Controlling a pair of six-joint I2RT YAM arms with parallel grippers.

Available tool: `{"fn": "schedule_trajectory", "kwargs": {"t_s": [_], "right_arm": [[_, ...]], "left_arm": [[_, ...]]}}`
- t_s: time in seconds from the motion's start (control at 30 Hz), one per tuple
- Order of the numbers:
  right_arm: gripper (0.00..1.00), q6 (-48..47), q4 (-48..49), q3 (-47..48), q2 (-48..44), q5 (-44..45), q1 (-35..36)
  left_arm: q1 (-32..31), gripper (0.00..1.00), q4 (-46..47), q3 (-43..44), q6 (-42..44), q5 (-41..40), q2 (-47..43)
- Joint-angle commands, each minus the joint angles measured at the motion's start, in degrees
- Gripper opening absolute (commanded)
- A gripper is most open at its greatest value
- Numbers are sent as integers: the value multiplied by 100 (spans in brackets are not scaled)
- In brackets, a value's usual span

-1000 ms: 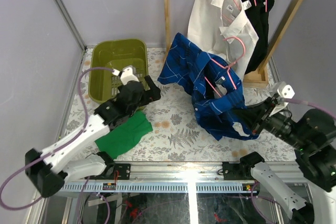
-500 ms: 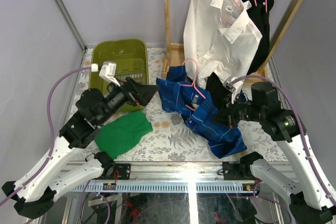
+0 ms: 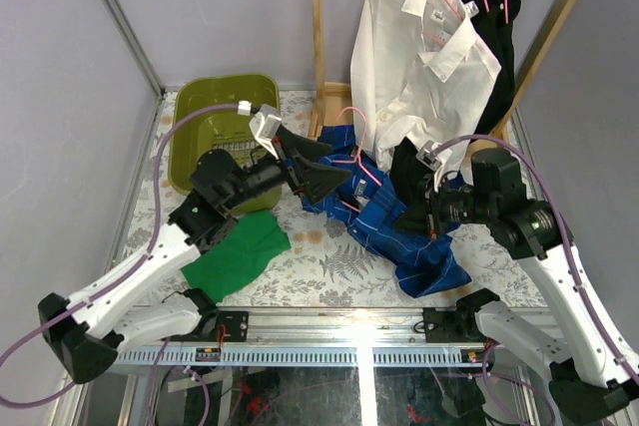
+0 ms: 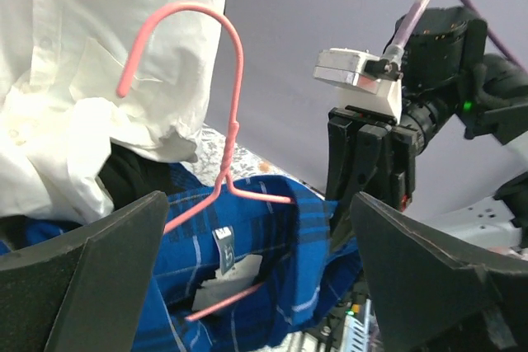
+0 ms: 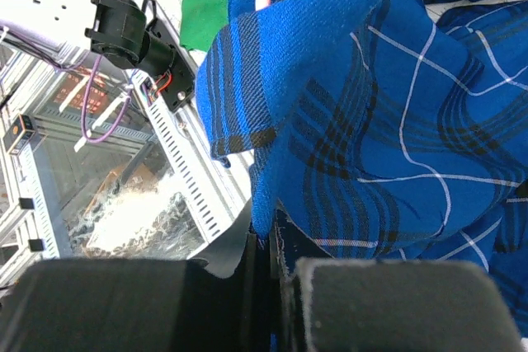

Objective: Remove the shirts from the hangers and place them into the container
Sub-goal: Pick up the hanger from the clothesline.

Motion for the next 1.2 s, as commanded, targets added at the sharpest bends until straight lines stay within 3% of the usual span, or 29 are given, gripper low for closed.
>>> {"fn": "schedule_trajectory", "kwargs": {"t_s": [0.0, 0.13, 0.23, 0.3, 0.4, 0.53, 0.63, 0.73, 0.8, 0.87, 0.9, 1.03, 1.17], "right_arm": [[0, -182, 72, 568, 257, -365, 9], [0, -500, -409, 921, 509, -116, 7], [0, -739, -499, 1069, 651, -262, 9], [0, -974, -696, 1352, 741, -290, 13], [0, -1105, -931, 1802, 868, -604, 11], [0, -1427, -1261, 1907, 918, -255, 11], [0, -1419, -1384, 1807, 972, -45, 10], [2, -1224, -1100, 1476, 812, 285, 14], [17, -918, -685, 1315, 626, 643, 7], [62, -316, -171, 1179, 397, 1543, 12], [77, -15, 27, 1175, 322, 2080, 13], [87, 497, 93, 1589, 210, 2831, 11], [90, 433, -25, 2182, 216, 1794, 11]], "left_arm": [[-49, 90, 1403, 35, 744, 256, 472], [-70, 78, 1950, 105, 1101, 160, 973], [-69, 60, 2067, 344, 1170, 334, 1237], [-62, 53, 1725, 587, 1268, 31, 1360], [-52, 33, 1862, 834, 886, -267, 1605], [-61, 26, 1589, 1362, 412, 56, 1885], [-61, 1, 1341, 1455, 379, 344, 1899], [-74, 0, 1217, 1065, 678, 396, 1760], [-70, 0, 827, 935, 918, -16, 1664], [-76, 0, 216, 1145, 981, -559, 1630], [-68, 0, -157, 1352, 993, -694, 1631], [-219, 0, -1105, 1998, 941, -1079, 1693], [-618, 0, -2045, 2481, 931, -2144, 1864]]}}
